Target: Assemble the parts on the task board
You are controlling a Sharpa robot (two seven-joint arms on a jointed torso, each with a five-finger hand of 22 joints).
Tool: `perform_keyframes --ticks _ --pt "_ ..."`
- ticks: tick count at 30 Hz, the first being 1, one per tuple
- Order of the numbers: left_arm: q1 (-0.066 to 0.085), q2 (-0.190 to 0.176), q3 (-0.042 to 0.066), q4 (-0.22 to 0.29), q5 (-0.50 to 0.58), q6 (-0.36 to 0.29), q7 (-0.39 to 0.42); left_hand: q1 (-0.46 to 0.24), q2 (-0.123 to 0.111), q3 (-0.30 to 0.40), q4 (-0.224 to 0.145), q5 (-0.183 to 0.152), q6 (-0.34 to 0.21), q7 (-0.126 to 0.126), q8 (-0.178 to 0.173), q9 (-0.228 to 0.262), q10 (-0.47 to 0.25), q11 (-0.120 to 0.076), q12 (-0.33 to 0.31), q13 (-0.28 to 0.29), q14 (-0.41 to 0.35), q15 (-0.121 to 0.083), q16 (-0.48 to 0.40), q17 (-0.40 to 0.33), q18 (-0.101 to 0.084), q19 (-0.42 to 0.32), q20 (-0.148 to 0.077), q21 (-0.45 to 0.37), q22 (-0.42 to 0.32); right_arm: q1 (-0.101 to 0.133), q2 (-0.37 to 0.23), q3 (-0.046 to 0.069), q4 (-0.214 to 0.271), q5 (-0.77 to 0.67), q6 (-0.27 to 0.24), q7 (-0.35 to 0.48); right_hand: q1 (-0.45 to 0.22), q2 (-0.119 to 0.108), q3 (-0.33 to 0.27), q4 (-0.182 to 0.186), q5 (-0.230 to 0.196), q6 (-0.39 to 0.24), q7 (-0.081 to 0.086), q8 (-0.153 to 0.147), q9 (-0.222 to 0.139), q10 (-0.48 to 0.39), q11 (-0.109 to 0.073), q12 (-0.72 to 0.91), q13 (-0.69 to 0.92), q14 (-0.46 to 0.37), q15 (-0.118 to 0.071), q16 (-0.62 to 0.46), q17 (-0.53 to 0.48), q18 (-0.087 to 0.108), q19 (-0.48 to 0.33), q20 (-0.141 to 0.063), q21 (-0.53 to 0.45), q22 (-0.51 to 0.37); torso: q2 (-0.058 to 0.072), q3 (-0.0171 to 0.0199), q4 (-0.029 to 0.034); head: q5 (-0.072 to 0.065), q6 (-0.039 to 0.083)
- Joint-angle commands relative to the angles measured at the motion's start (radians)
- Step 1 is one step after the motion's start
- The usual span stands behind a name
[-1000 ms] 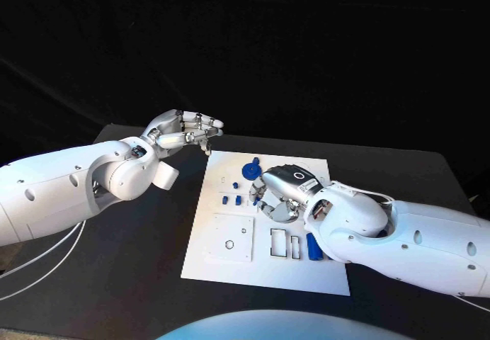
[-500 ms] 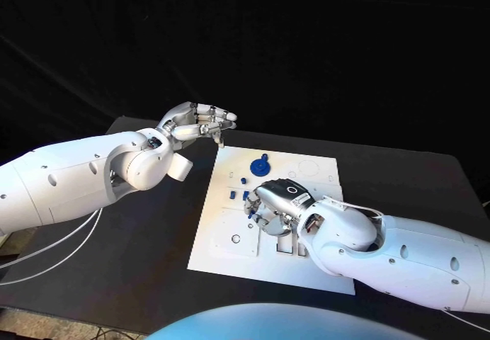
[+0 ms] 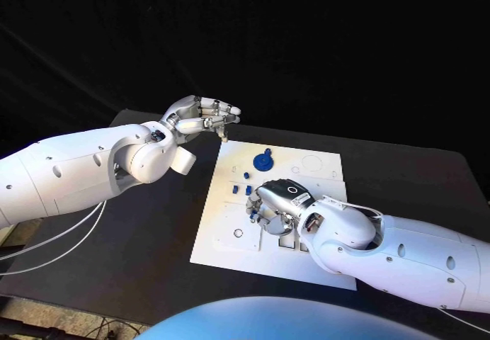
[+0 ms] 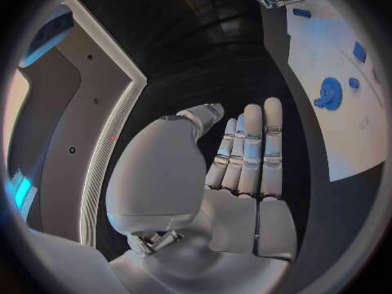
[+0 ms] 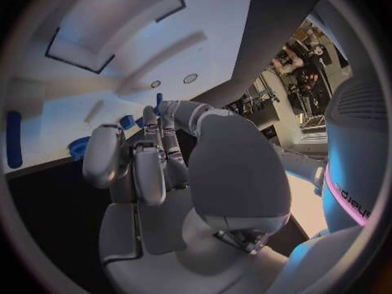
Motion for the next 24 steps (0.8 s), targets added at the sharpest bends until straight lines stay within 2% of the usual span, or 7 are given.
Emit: perform_keyframes --ticks 1,4,24 --pt "0.001 0.001 0.001 0.002 0.004 0.005 -0.001 -0.009 0.001 -0.007 0.002 0.002 -0.007 -0.003 0.005 -0.001 -0.005 0.001 -0.002 -0.001 -0.004 0.002 -0.007 -0.001 0.014 0.001 0.004 -0.006 -0.001 -0.002 0.0 -0.001 -0.001 -0.009 0.025 0.008 -0.001 0.011 0.001 -0.007 0.003 0.0 0.001 0.003 0.001 0.058 -0.051 0.003 0.002 0.04 -0.005 0.003 -0.001 -0.012 -0.001 -0.002 -0.005 0.067 0.0 0.0006 -0.003 0.001 -0.002" --pt "0.001 0.0 0.001 0.003 0.003 0.006 -0.002 -0.01 0.001 -0.007 0.002 0.002 -0.007 -0.003 0.005 -0.001 -0.005 0.001 -0.002 -0.001 -0.004 0.002 -0.007 -0.001 0.014 0.001 0.004 -0.006 -0.001 -0.003 0.0 -0.002 -0.003 -0.008 0.028 0.008 -0.001 0.011 0.001 -0.007 0.003 0.0 0.001 0.003 0.001 0.058 -0.051 0.003 0.002 0.04 -0.005 0.003 -0.001 -0.012 -0.001 -0.002 -0.005 0.067 -0.001 0.0012 -0.0009 0.0 -0.003" --pt "0.001 -0.003 0.001 0.006 -0.002 0.012 -0.004 -0.011 0.0 -0.008 0.003 0.002 -0.008 -0.003 0.006 -0.001 -0.008 0.001 -0.001 -0.002 -0.004 0.002 -0.007 -0.001 0.014 0.001 0.004 -0.008 -0.003 -0.016 0.01 -0.006 -0.023 -0.015 0.037 0.003 -0.004 0.012 0.002 -0.01 0.003 -0.002 0.002 0.002 0.002 0.057 -0.05 0.001 0.002 0.04 -0.005 0.003 -0.002 -0.012 -0.002 -0.002 -0.008 0.067 0.0 0.0009 -0.0012 0.005 -0.012"
